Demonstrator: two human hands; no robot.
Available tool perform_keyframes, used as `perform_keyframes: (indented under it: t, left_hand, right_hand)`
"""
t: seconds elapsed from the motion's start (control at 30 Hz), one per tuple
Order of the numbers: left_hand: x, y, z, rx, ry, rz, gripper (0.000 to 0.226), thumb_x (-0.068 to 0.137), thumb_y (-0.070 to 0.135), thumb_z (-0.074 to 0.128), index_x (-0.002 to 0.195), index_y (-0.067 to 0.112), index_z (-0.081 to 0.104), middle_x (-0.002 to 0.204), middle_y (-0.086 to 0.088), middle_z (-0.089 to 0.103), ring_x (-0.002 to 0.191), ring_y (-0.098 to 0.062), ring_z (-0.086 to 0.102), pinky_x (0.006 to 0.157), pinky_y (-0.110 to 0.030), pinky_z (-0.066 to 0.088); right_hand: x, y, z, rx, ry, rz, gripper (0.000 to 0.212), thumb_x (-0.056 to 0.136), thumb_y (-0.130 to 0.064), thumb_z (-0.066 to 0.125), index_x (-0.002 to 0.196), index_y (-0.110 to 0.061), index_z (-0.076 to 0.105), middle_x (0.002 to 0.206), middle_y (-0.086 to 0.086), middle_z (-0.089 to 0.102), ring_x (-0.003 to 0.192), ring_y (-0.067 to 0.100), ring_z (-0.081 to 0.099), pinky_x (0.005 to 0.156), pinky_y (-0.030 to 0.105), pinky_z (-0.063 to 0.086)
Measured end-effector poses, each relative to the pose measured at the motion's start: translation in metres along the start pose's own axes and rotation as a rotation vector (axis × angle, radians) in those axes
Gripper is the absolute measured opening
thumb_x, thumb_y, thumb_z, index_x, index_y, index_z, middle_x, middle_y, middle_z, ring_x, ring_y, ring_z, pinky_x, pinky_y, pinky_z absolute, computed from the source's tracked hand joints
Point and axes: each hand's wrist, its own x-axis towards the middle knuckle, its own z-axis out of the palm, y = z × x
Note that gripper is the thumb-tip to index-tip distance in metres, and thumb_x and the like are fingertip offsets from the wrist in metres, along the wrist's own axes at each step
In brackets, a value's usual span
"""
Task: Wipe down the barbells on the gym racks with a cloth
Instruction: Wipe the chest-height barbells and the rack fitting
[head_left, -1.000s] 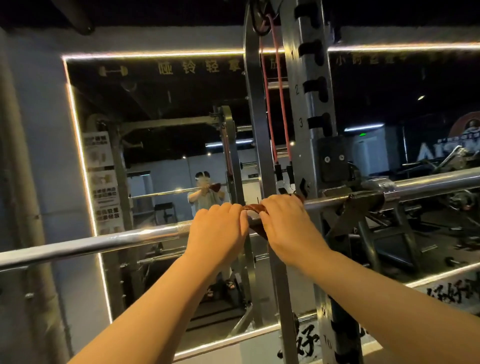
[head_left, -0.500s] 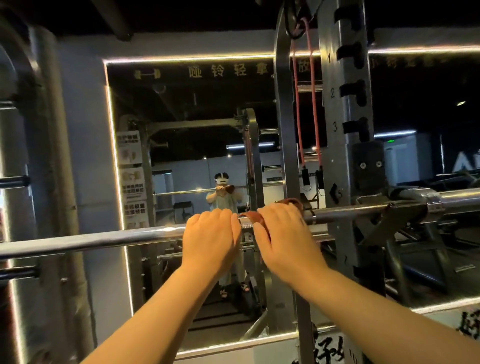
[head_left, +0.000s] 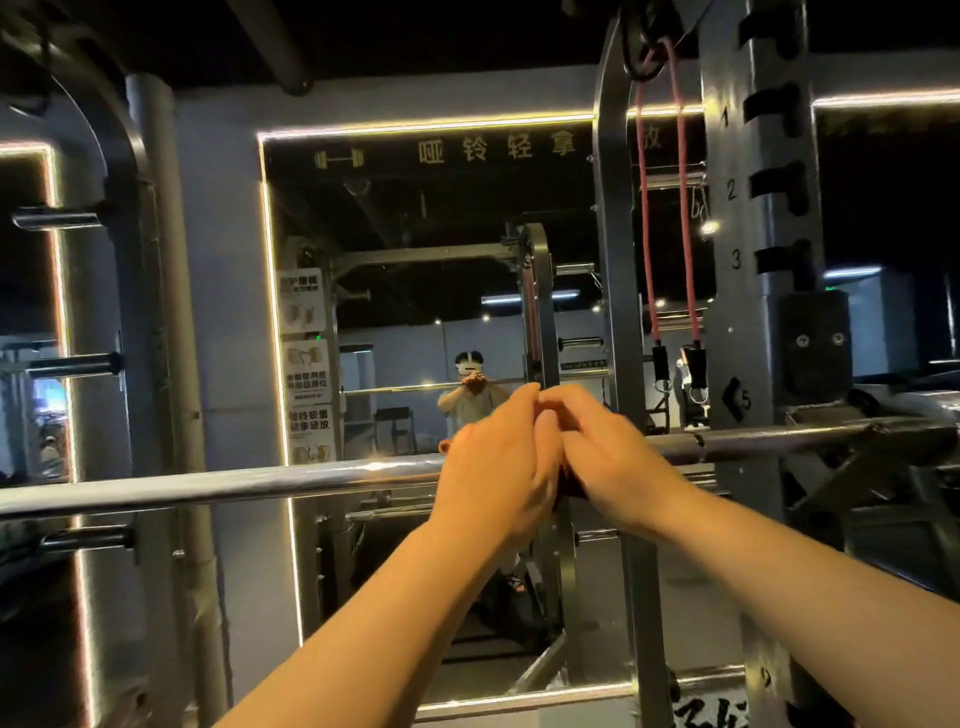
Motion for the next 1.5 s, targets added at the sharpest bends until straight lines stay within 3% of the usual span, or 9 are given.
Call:
perform_keyframes:
  t: [0.13,0.3,0.4,0.53,0.7,0.87,1.03,1.3,1.5]
  left_hand:
    - [-0.003,-0.001,0.005,0.445,-0.066,0.065,0.044,0.107,0.054,0.019,0.127,0.027,0.047,0.104,0.006,0.060,0.087,-0.016,0.055,0.089,-0.036,0.045]
    - [-0.017,-0.033,0.014,0.423,0.068,0.196,0.042,0.104,0.056,0.035,0.127,0.027,0.056,0.108,0.008,0.066,0.093,-0.015,0.064,0.084,-0.032,0.047]
    - [-0.039,-0.065,0.014,0.391,0.148,0.240,0.045,0.100,0.043,0.056,0.139,0.021,0.049,0.128,0.001,0.063,0.114,-0.022,0.062,0.104,-0.044,0.046]
    - [-0.067,-0.105,-0.004,0.419,0.298,0.177,0.042,0.099,0.034,0.053,0.138,0.017,0.051,0.132,-0.002,0.060,0.122,-0.026,0.057,0.116,-0.053,0.033]
    - [-0.054,-0.091,-0.015,0.381,0.409,-0.084,0.040,0.102,0.043,0.036,0.111,0.022,0.068,0.106,0.001,0.072,0.101,-0.025,0.066,0.109,-0.054,0.037]
    - [-0.034,-0.064,0.000,0.397,0.310,0.070,0.039,0.105,0.053,0.038,0.115,0.031,0.069,0.109,0.006,0.073,0.099,-0.020,0.068,0.099,-0.046,0.043]
    - [-0.050,-0.096,-0.012,0.433,0.263,0.162,0.041,0.107,0.054,0.038,0.130,0.027,0.059,0.117,0.006,0.067,0.101,-0.020,0.063,0.094,-0.042,0.044]
    - [-0.089,-0.154,-0.037,0.427,0.385,0.062,0.041,0.103,0.045,0.043,0.133,0.020,0.055,0.128,-0.003,0.062,0.118,-0.030,0.058,0.114,-0.057,0.031]
    - [-0.078,-0.122,-0.045,0.269,0.407,-0.170,0.031,0.097,0.045,0.038,0.105,0.027,0.062,0.097,0.008,0.067,0.094,-0.017,0.062,0.118,-0.055,0.026]
  right_hand:
    - [0.020,0.018,-0.009,-0.326,0.284,0.116,0.020,0.108,-0.029,0.032,0.111,-0.027,0.052,0.096,-0.004,0.063,0.084,0.012,0.060,0.075,0.040,0.053]
    - [0.015,0.031,0.004,-0.860,0.280,-0.001,0.038,0.107,-0.045,0.016,0.087,-0.026,0.043,0.068,-0.010,0.046,0.059,0.016,0.051,0.059,0.032,0.041]
    - [0.015,0.037,0.003,-0.782,0.367,-0.023,0.058,0.098,-0.056,0.001,0.078,-0.027,0.048,0.055,-0.008,0.046,0.049,0.008,0.044,0.051,0.026,0.023]
    - [0.016,0.038,0.006,-0.888,0.373,-0.048,0.059,0.099,-0.052,0.003,0.071,-0.027,0.049,0.055,-0.007,0.050,0.050,0.012,0.049,0.053,0.030,0.028]
    - [0.022,0.020,0.014,-0.955,0.221,-0.040,0.043,0.101,-0.039,0.009,0.080,-0.025,0.044,0.068,-0.006,0.047,0.058,0.011,0.048,0.059,0.032,0.036]
    - [0.037,-0.005,0.050,-1.012,0.153,-0.125,0.027,0.108,-0.035,0.021,0.102,-0.022,0.044,0.080,-0.006,0.044,0.064,0.015,0.047,0.063,0.032,0.037]
    - [0.035,0.009,0.052,-1.017,0.290,-0.061,0.050,0.106,-0.048,0.010,0.084,-0.024,0.047,0.059,-0.006,0.046,0.049,0.007,0.042,0.049,0.027,0.022]
    - [0.033,0.006,0.055,-1.002,0.297,-0.039,0.054,0.101,-0.047,0.004,0.073,-0.025,0.046,0.056,-0.004,0.049,0.050,0.013,0.051,0.054,0.033,0.047]
    - [0.034,0.003,0.058,-1.031,0.291,-0.037,0.054,0.101,-0.044,0.002,0.069,-0.026,0.042,0.055,-0.005,0.045,0.048,0.011,0.046,0.051,0.030,0.037]
